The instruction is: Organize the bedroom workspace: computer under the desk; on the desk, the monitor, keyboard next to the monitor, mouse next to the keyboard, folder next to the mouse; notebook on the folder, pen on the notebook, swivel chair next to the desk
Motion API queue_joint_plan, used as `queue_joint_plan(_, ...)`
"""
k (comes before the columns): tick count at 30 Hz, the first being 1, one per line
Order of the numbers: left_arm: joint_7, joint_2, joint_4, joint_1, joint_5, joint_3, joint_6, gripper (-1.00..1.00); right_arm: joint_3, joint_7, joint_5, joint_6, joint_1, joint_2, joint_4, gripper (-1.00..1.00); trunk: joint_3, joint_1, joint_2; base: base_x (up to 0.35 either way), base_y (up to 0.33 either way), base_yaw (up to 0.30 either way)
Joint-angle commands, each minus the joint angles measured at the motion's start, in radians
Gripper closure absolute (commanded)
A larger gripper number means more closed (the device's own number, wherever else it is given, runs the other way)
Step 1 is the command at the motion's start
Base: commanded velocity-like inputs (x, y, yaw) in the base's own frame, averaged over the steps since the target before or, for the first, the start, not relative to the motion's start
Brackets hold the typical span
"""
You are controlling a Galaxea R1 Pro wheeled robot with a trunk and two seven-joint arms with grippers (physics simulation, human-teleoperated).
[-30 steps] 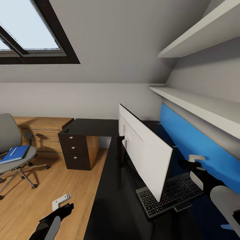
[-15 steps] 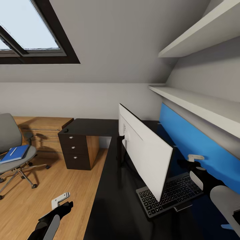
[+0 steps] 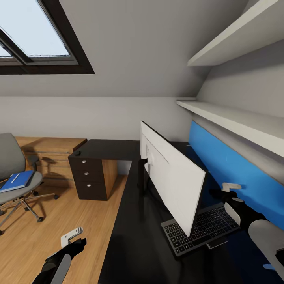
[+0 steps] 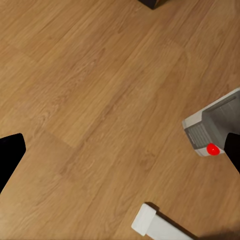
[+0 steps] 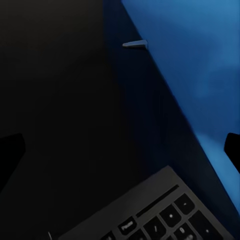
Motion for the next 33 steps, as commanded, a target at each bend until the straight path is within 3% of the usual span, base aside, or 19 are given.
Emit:
queue_joint_plan(1, 0.007, 0.000, -0.002, 0.000, 0.011, -0.001, 0.003, -1.00, 0.008, -0.006, -0.008, 0.001, -0.001, -0.001, -0.002, -1.00, -0.002, 0.000, -0.001, 0.000, 0.000, 0.000)
queue_joint_plan(33, 0.007, -0.001, -0.002, 0.000, 0.009, -0.003, 0.003, -1.00, 0.008, -0.005, -0.008, 0.001, -0.001, -0.001, 0.001, -1.00, -0.050, 0.000, -0.001, 0.000, 0.000, 0.000)
